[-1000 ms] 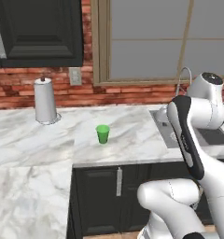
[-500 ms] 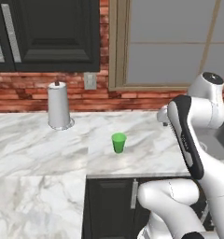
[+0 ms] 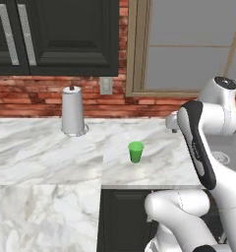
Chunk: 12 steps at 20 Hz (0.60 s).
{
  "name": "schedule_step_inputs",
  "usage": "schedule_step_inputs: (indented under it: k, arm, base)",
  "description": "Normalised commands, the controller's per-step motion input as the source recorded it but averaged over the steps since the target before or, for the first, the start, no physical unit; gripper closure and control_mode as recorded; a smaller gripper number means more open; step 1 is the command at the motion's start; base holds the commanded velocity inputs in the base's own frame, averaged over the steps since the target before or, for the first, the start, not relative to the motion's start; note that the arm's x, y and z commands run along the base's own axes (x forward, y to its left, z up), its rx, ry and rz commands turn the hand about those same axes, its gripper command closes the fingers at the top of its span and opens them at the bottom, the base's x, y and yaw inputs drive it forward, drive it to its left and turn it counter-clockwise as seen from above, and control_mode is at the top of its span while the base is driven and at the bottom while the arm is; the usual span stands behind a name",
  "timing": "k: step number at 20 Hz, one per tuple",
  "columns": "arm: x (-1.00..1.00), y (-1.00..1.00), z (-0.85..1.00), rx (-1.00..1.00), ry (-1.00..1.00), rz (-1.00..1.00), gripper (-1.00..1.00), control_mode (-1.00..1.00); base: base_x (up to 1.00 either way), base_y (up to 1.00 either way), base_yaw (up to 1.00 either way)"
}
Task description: Place the pitcher and cup on the dining counter for serving.
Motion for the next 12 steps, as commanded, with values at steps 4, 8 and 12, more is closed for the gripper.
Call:
schedule_step_inputs:
  k: [4,8,12]
  arm:
    - [0.32,0.3,-0.14,-0.05,0.0,0.0,-1.0,-1.0]
    - [0.68,0.3,-0.34,-0.1,0.11,0.0,-1.0,-1.0]
    - [0.95,0.11,-0.4,-0.06,0.2,0.0,-1.0,-1.0]
  base:
    - [0.11,0.13,0.01]
    - [0.0,0.0,0.0]
    - [0.0,0.0,0.0]
